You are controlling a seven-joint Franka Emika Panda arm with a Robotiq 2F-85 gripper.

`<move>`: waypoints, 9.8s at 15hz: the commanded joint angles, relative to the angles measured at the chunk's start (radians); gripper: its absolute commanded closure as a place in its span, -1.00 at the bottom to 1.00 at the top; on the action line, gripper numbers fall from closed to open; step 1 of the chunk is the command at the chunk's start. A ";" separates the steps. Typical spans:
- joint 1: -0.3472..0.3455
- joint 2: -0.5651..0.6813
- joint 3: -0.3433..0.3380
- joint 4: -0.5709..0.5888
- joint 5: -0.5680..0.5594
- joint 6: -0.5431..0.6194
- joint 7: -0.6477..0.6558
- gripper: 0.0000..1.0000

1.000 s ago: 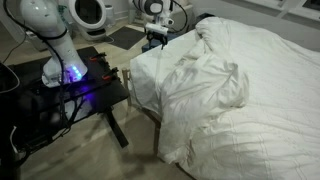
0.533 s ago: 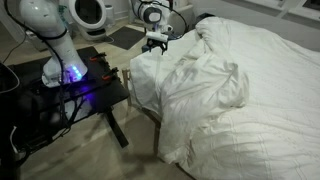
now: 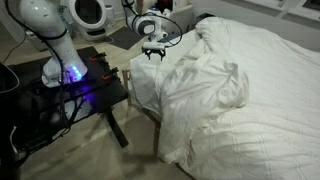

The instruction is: Straighten the bottom right corner of the bedsheet

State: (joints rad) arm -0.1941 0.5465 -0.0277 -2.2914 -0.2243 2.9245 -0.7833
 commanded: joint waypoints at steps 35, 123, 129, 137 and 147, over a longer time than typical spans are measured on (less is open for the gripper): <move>0.015 0.158 -0.006 -0.042 -0.075 0.145 0.214 -1.00; 0.118 0.196 -0.217 -0.057 -0.093 0.342 0.321 0.30; 0.098 0.157 -0.178 -0.064 -0.081 0.207 0.346 1.00; -0.041 0.052 0.010 -0.028 -0.021 -0.247 0.288 1.00; -0.054 0.035 0.054 -0.028 0.059 -0.461 0.274 0.18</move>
State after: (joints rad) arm -0.2538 0.6099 0.0320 -2.2832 -0.1764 2.4484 -0.5053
